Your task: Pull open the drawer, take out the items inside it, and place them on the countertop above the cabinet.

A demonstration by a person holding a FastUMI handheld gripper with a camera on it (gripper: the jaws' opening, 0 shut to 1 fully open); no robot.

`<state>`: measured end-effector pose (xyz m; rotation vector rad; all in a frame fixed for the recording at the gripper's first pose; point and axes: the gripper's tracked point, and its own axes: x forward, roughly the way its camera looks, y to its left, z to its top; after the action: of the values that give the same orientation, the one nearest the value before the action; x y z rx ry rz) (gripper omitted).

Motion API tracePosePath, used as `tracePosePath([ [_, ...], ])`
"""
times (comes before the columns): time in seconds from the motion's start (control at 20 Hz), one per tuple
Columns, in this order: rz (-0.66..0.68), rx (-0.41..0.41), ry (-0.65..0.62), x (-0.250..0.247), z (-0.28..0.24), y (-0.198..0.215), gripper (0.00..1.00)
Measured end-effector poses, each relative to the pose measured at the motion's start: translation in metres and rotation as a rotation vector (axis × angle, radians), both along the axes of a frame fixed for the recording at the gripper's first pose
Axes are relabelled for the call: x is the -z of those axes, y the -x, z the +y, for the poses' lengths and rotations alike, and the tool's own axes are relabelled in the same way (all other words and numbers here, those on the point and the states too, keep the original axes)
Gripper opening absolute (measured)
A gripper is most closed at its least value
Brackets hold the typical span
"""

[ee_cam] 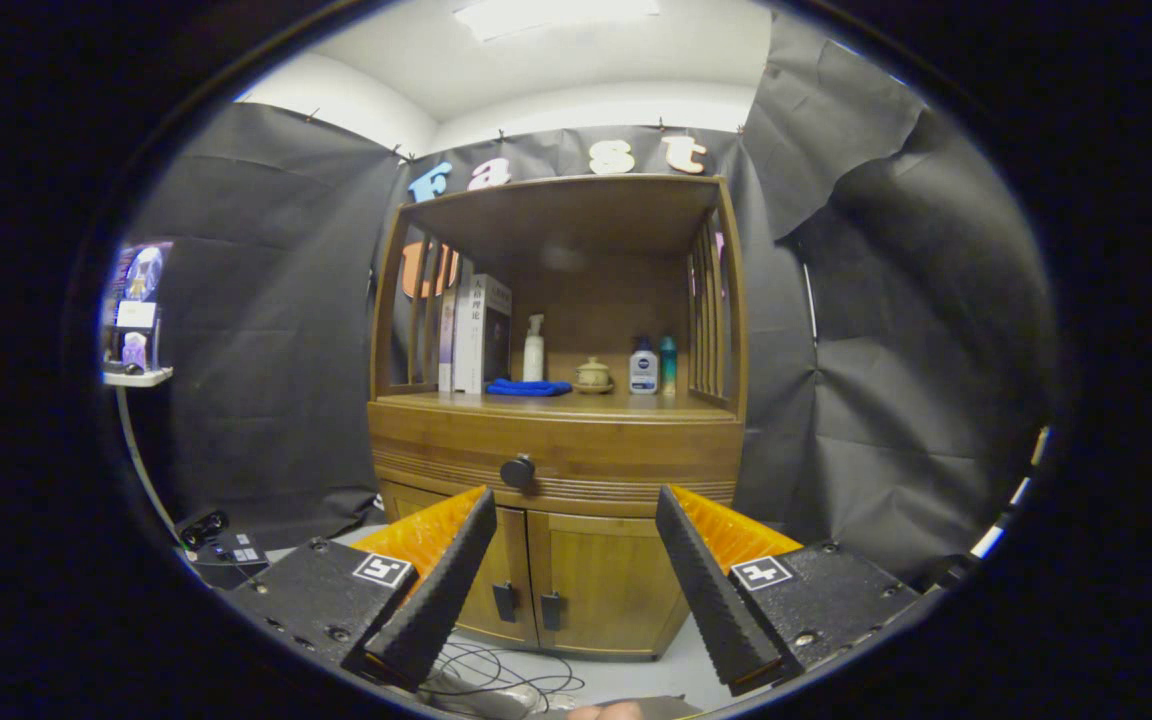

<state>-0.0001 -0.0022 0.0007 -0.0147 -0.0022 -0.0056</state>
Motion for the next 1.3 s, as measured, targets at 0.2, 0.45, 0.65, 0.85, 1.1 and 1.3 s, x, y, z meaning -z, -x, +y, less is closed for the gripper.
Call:
tracePosePath([
  [0.2, -0.007, 0.001, 0.007, -0.001, 0.000, -0.001, 1.00],
  [0.45, -0.019, -0.003, 0.027, -0.002, 0.008, -0.009, 1.00],
  [0.65, 0.000, -0.037, 0.055, -0.001, 0.037, -0.051, 1.00],
  [0.85, 0.019, -0.003, 0.032, 0.006, 0.060, -0.120, 1.00],
  [1.1, 0.053, 0.044, 0.057, 0.025, 0.074, -0.183, 1.00],
  [1.3, 0.068, 0.071, 0.066, 0.032, 0.075, -0.213, 1.00],
])
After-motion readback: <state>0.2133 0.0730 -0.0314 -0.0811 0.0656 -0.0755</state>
